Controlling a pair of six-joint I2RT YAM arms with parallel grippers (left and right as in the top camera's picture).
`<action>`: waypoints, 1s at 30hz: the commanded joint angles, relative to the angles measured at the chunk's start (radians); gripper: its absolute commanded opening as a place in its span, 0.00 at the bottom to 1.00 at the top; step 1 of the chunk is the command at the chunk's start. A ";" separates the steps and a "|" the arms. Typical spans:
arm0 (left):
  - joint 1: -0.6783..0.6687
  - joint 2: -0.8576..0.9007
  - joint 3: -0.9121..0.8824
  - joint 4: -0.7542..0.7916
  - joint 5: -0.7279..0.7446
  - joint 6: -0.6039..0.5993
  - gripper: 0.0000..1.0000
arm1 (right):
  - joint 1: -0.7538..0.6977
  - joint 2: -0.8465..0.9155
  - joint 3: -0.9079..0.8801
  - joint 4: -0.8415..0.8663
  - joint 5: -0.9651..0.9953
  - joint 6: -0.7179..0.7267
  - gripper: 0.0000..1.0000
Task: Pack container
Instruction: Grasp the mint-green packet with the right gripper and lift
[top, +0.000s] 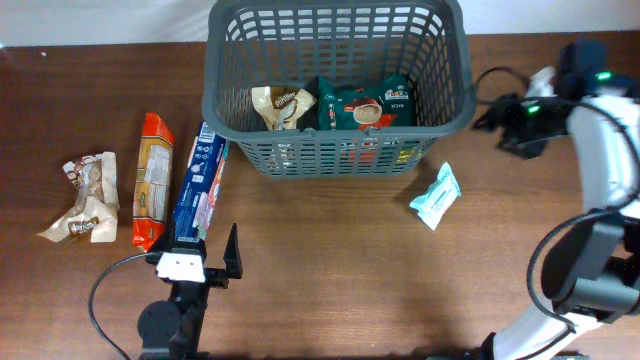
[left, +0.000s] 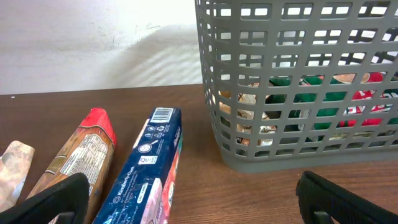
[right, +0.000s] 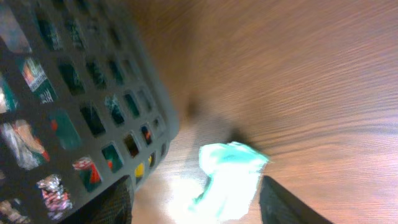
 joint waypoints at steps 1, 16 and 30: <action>0.000 -0.008 -0.007 0.002 0.007 -0.003 0.99 | 0.061 -0.020 -0.087 0.042 -0.072 0.040 0.64; 0.000 -0.008 -0.007 0.002 0.007 -0.003 0.99 | 0.093 -0.020 -0.299 0.169 -0.080 0.053 0.66; 0.000 -0.008 -0.007 0.002 0.007 -0.003 0.99 | 0.074 -0.020 -0.335 0.121 0.051 0.039 0.70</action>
